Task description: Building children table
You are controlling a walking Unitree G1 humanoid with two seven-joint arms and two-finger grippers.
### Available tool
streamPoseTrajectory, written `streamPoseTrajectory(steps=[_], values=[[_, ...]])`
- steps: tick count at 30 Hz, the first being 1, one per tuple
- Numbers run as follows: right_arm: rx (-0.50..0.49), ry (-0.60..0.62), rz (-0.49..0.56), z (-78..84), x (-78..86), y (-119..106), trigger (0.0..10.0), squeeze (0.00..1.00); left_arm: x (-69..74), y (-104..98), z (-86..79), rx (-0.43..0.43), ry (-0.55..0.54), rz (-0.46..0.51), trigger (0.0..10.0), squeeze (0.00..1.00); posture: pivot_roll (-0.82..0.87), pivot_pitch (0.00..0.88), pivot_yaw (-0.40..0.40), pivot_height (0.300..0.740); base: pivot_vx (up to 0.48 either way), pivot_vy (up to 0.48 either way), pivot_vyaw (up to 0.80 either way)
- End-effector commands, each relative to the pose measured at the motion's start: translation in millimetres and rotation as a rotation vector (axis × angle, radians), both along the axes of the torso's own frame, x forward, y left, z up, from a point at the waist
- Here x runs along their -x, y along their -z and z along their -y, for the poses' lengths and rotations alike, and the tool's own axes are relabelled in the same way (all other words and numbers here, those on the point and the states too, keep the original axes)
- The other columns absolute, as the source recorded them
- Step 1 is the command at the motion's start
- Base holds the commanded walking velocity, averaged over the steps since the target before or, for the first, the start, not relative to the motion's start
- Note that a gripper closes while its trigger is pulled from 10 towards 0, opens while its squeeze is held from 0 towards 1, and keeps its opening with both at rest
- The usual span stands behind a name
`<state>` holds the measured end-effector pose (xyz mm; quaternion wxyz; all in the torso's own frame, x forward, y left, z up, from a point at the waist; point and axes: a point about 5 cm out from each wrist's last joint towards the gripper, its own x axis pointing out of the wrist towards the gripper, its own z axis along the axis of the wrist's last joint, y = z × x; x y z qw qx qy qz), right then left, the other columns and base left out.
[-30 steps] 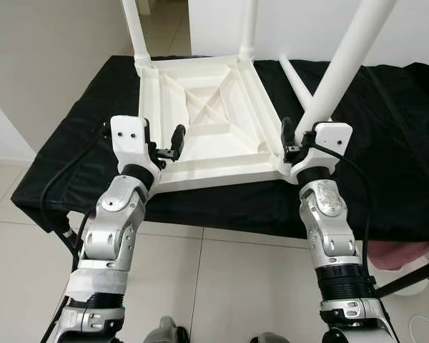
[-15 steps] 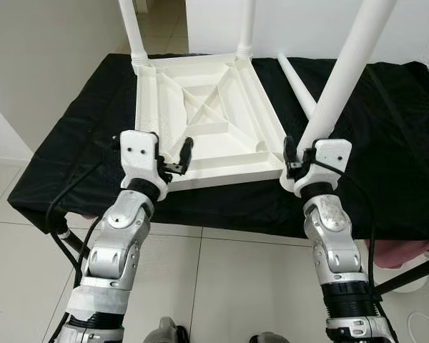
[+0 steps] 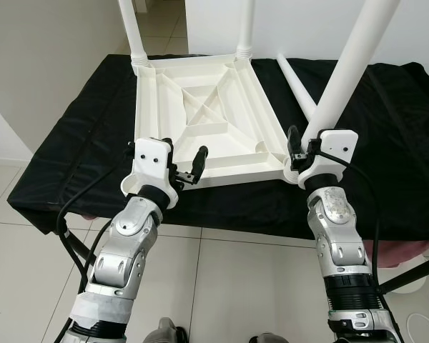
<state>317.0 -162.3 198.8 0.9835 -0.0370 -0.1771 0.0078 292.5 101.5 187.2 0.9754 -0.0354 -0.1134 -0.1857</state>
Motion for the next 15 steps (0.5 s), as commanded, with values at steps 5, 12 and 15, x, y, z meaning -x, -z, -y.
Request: streamPoseTrajectory(steps=[5, 12, 15], values=[[-0.001, 0.002, 0.018, -1.0, -1.3, -6.0, 10.0, 0.00, 4.1, -1.9, 4.7, -0.031, 0.112, 0.021, 10.0, 0.00, -0.10, 0.032, 0.053, 0.740, 0.000, 0.000, 0.00], [-0.005, 0.006, 0.016, -1.1, -1.2, -5.3, 10.0, 0.00, 3.7, -2.6, 6.3, -0.036, 0.116, 0.021, 10.0, 0.00, -0.10, 0.032, 0.055, 0.740, 0.000, 0.000, 0.00], [-0.005, 0.012, 0.015, 0.3, -0.9, -5.2, 10.0, 0.00, 3.9, -3.7, 8.4, -0.036, 0.123, 0.025, 10.0, 0.00, -0.10, 0.032, 0.055, 0.740, 0.000, 0.000, 0.00]])
